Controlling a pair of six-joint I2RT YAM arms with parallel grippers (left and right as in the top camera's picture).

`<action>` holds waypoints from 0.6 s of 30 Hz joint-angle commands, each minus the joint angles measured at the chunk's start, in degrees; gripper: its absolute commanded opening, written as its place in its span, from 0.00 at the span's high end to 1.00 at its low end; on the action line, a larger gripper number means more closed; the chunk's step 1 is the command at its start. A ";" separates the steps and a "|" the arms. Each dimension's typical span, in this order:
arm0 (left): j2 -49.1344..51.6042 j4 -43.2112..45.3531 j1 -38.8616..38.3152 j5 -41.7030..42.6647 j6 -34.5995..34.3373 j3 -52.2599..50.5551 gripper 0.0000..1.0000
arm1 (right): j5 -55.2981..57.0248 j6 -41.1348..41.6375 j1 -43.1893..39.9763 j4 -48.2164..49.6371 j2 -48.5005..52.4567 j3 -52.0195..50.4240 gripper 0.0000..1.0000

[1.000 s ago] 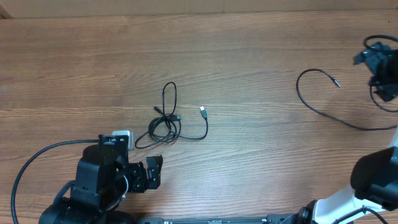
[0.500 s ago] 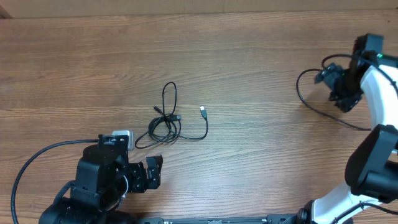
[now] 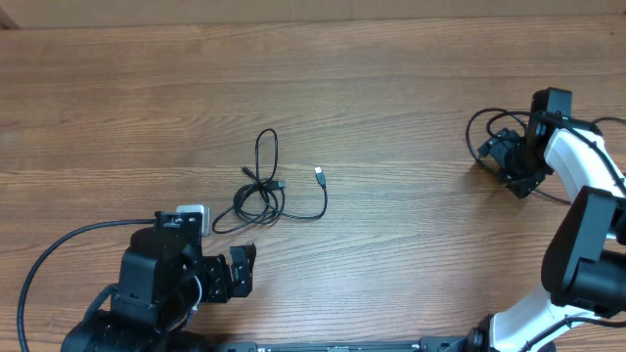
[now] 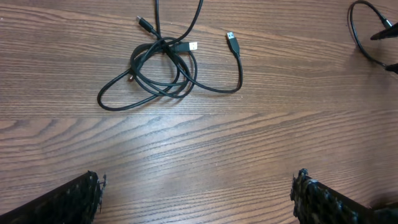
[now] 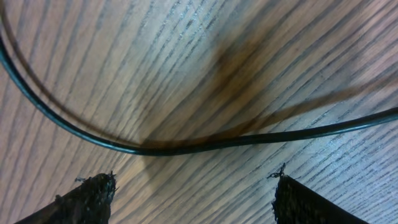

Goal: Untangle cables

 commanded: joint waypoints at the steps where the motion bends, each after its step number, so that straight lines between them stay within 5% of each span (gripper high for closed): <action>1: 0.15 0.20 -0.11 0.42 0.87 -0.50 0.00 | 2.14 0.68 0.20 -0.48 0.04 0.22 0.20; 12: 0.15 0.22 -0.11 0.42 0.87 -0.50 0.00 | 9.90 0.31 -5.25 -18.80 0.07 26.43 0.13; 18: 0.15 0.20 -0.11 0.42 0.87 -0.50 0.01 | 20.33 0.37 -10.56 -21.84 0.42 28.63 0.14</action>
